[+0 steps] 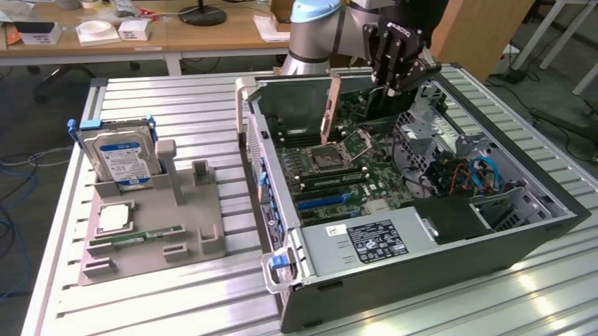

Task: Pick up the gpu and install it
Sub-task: 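Insert the gpu into the slot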

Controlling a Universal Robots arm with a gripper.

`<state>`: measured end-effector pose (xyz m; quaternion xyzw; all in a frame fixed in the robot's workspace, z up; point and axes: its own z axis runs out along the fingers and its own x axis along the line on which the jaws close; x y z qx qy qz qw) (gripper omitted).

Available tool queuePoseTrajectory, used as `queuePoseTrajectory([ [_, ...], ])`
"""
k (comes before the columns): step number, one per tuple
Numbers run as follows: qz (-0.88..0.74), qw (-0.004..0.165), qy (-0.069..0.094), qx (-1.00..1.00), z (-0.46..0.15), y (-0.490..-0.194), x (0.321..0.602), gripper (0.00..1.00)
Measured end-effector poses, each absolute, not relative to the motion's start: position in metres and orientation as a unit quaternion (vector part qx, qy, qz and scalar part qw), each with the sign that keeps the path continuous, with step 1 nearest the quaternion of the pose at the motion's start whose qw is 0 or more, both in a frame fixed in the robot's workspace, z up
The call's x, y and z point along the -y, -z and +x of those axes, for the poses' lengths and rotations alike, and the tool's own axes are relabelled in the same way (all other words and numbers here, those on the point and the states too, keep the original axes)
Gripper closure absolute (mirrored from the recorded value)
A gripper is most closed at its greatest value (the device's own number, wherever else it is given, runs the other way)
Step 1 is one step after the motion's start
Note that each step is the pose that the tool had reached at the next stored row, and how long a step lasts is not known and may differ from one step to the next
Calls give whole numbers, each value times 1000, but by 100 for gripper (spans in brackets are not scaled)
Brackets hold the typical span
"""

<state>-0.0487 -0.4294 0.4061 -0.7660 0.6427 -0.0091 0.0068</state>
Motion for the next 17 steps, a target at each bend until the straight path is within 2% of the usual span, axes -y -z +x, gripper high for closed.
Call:
queuePoseTrajectory([
  [17, -761, 7, 9, -649, -49, -406, 429, 74],
])
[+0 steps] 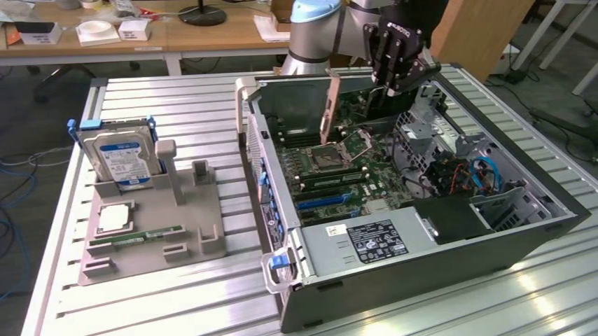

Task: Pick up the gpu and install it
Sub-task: 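Insert the gpu into the slot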

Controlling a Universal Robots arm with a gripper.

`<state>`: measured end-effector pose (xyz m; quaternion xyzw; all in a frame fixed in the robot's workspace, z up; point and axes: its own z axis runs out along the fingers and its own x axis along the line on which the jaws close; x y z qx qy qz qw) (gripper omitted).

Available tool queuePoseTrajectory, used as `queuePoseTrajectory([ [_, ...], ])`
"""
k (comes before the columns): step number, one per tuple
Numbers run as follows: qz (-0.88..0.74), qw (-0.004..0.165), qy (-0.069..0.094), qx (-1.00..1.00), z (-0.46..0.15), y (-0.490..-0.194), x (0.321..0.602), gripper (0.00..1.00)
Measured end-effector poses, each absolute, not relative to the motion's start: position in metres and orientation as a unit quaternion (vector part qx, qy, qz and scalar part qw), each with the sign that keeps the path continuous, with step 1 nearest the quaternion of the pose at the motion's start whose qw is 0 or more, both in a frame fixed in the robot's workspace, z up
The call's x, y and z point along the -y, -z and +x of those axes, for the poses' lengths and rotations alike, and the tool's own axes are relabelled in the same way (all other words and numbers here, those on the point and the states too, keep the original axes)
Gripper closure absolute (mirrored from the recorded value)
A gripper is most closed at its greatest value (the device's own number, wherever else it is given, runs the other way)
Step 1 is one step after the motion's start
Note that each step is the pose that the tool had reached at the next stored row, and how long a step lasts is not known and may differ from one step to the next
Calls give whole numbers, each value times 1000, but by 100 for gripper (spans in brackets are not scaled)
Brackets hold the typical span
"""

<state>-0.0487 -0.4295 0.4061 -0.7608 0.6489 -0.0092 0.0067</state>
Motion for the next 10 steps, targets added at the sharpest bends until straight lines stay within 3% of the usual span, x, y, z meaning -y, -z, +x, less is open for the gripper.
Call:
queuePoseTrajectory([
  [10, -731, 6, 9, -682, -49, -406, 429, 74],
])
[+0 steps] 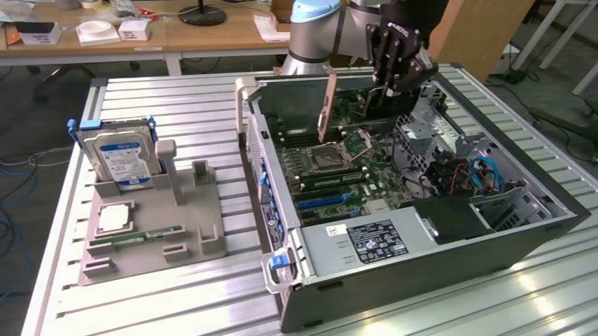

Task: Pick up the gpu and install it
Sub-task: 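Insert the gpu into the slot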

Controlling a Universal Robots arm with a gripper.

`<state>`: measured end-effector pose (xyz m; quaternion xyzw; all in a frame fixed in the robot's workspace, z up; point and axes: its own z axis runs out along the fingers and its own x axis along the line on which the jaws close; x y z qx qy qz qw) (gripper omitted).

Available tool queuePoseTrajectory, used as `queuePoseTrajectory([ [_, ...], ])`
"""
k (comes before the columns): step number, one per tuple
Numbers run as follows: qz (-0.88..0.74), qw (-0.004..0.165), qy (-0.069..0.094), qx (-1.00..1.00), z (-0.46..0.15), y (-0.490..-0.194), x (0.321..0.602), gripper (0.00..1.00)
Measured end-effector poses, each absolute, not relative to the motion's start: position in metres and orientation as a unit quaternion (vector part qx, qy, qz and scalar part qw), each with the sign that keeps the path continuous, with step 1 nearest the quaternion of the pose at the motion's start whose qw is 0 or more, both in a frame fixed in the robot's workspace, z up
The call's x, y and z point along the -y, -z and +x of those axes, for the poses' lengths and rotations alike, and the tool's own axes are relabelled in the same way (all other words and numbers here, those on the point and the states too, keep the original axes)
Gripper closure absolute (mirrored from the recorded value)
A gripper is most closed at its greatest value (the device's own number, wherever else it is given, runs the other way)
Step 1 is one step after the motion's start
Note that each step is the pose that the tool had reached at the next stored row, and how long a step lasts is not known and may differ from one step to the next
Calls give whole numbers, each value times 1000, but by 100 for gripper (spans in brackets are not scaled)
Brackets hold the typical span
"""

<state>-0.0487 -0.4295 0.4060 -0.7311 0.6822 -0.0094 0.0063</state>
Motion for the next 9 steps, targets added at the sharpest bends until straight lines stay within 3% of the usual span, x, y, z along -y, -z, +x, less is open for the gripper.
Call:
queuePoseTrajectory([
  [9, -721, 6, 10, -693, -49, -406, 429, 74],
])
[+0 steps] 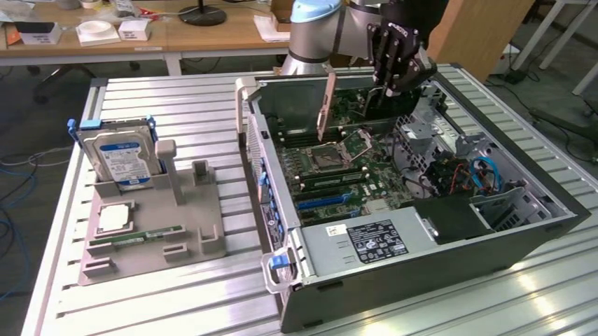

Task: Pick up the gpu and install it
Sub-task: 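Insert the gpu into the slot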

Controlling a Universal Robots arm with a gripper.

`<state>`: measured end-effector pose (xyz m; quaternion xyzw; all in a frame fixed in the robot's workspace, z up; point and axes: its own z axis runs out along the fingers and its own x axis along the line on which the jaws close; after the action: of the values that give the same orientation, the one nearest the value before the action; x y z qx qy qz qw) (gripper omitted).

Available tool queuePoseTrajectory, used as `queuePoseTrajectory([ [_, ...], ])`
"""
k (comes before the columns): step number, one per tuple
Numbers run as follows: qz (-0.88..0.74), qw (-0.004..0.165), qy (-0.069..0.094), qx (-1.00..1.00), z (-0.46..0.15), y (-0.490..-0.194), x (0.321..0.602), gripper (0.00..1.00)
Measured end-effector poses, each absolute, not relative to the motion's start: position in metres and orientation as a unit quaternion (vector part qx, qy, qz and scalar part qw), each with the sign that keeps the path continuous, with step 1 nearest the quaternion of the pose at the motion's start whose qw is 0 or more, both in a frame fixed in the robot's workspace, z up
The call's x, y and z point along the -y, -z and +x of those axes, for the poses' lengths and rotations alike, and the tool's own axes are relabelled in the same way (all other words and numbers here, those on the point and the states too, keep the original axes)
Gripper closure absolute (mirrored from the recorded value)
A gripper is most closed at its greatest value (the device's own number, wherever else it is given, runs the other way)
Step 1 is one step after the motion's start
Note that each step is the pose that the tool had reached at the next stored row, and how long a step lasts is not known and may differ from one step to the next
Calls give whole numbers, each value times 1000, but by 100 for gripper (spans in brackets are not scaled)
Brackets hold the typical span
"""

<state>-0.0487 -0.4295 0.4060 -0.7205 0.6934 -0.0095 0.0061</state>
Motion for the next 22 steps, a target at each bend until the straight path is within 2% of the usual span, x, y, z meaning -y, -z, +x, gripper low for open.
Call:
queuePoseTrajectory([
  [22, -697, 6, 10, -717, -57, -402, 428, 74],
])
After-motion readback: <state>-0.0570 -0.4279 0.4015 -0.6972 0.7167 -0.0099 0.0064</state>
